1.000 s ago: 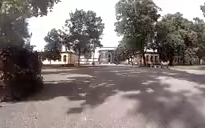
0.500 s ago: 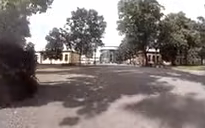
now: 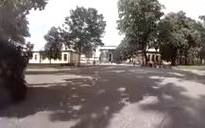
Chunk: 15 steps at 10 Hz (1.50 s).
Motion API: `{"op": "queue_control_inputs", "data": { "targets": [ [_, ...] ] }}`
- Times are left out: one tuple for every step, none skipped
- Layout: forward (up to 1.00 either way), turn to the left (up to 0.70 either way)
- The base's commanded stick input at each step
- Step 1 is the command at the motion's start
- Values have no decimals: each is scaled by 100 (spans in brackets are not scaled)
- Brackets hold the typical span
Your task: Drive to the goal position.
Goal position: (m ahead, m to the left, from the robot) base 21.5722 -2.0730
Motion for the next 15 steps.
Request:
{"op": "queue_control_inputs", "data": {
  "targets": [
    [70,0],
    [70,0],
    [70,0],
    [70,0],
    [70,0],
    [70,0],
    [70,0],
    [70,0],
    [70,0],
    [70,0],
    [70,0],
    [70,0],
    [70,0],
    [70,0],
    [70,0]
  ]
}}
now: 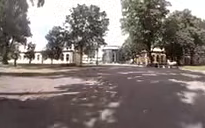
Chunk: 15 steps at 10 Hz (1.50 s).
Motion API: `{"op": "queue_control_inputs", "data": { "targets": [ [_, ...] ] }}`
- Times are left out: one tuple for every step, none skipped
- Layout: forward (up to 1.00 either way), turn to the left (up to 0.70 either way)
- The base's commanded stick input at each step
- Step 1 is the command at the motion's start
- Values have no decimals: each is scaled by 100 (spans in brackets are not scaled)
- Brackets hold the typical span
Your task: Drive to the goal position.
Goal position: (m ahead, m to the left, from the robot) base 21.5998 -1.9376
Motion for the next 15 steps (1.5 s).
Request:
{"op": "queue_control_inputs", "data": {
  "targets": [
    [70,-6],
    [70,-22],
    [70,-35],
    [70,-33],
    [70,-29],
    [70,-23],
    [70,-11],
    [70,0],
    [70,0],
    [70,0],
    [70,0],
    [70,-10],
    [70,-24],
    [70,-35],
    [70,-35]
  ]
}}
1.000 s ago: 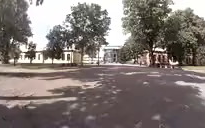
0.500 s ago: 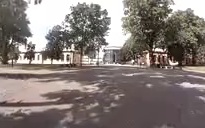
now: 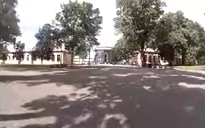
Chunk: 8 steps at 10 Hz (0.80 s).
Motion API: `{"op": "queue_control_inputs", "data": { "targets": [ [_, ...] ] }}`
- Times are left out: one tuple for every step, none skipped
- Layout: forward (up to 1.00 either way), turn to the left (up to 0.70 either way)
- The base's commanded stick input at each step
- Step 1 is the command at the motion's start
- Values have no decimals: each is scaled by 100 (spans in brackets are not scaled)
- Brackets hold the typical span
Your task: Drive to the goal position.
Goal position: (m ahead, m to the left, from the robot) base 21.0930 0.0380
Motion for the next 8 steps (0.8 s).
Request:
{"op": "queue_control_inputs", "data": {
  "targets": [
    [70,-35],
    [70,-25],
    [70,-12],
    [70,0],
    [70,0],
    [70,0],
    [70,0],
    [70,0]
  ]
}}
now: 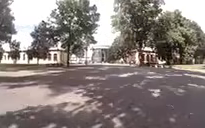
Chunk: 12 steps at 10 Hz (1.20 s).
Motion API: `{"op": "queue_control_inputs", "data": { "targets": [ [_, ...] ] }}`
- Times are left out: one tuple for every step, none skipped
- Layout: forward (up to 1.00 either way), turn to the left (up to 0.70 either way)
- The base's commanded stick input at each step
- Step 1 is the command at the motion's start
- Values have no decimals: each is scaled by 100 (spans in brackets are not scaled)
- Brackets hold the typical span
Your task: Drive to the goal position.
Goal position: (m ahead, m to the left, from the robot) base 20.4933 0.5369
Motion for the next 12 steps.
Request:
{"op": "queue_control_inputs", "data": {
  "targets": [
    [70,0],
    [70,0],
    [70,0],
    [70,0],
    [70,0],
    [70,0],
    [70,0],
    [70,0],
    [70,0],
    [70,0],
    [70,0],
    [70,0]
  ]
}}
